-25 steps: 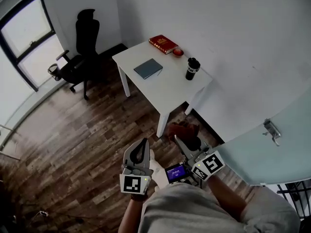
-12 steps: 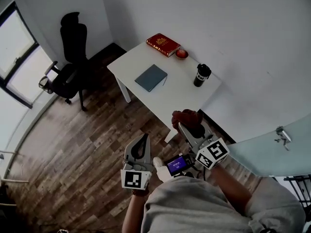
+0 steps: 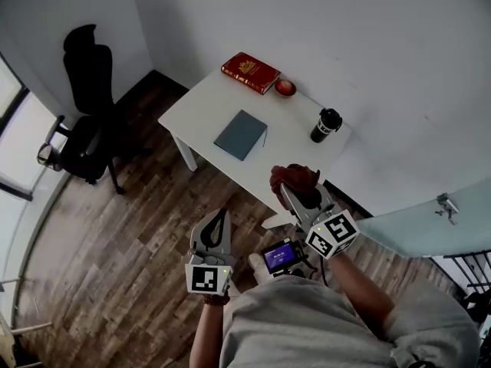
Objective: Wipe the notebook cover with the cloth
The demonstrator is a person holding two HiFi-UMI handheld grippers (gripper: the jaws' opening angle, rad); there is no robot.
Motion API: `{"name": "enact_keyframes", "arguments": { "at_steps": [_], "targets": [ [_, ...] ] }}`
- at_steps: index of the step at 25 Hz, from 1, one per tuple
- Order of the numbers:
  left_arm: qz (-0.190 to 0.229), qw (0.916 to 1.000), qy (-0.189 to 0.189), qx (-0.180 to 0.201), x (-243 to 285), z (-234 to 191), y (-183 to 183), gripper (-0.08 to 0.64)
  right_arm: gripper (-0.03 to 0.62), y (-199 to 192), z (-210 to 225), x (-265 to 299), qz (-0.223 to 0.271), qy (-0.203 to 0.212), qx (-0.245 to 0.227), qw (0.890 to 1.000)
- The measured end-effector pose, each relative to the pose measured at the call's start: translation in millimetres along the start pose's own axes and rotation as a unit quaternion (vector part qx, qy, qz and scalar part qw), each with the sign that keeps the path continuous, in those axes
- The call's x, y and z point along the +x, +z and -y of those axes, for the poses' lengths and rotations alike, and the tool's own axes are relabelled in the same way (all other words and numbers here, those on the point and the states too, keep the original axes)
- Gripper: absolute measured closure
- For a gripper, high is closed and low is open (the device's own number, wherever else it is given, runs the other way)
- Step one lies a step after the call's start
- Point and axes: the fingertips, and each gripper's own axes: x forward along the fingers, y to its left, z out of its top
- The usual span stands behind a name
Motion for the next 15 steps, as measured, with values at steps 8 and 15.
{"name": "enact_keyframes", "arguments": {
  "at_steps": [8,15],
  "targets": [
    [-0.042,0.9913,-0.123,0.018,35,-83,-6,0.534,0.5,9,-8,43,0.022,-0.126,0.023,0.992],
    [-0.087,0.9764,-0.195,0.034,78,-99,-47,0.466,0.5,-14,29,50,-0.001,-0.206,-0.001,0.978]
  ]
}}
